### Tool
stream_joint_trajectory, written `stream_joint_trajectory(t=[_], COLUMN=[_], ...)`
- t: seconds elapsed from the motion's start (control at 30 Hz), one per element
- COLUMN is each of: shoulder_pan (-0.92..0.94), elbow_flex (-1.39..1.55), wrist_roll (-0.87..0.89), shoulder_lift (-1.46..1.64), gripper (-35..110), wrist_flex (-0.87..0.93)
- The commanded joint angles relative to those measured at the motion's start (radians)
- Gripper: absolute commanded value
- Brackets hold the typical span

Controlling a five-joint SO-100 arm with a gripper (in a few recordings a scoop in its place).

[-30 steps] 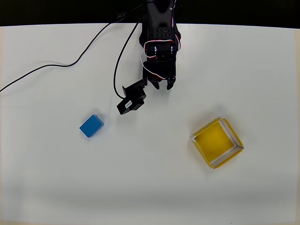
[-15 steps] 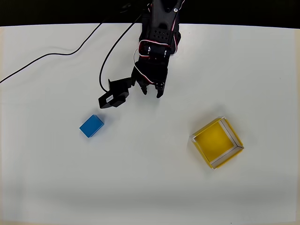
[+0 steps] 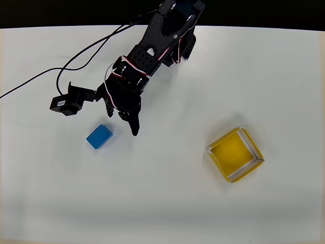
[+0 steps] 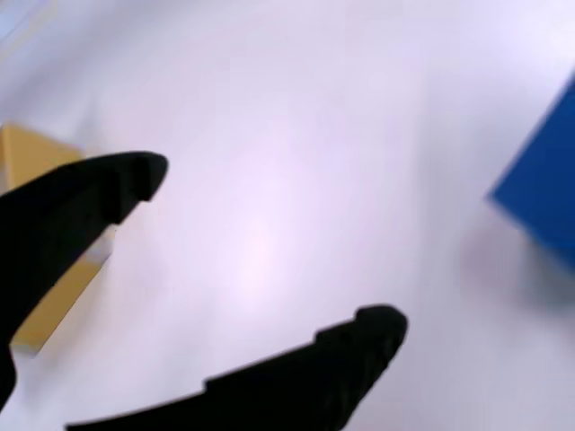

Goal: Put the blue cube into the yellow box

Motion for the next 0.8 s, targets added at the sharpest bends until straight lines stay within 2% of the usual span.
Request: stream_joint_trajectory(t=[0.0,0.33,0.77], shoulder_pan=[0.11,0.189,0.129], elbow_flex=[-0.224,-0.463,-0.568], wrist_roll=[-0.048,-0.037,0.023], shoulder_lift=[-0.112,-0.474,-0.66], gripper=[50,52,52], wrist_flex=[-0.052,-0.172,-0.178])
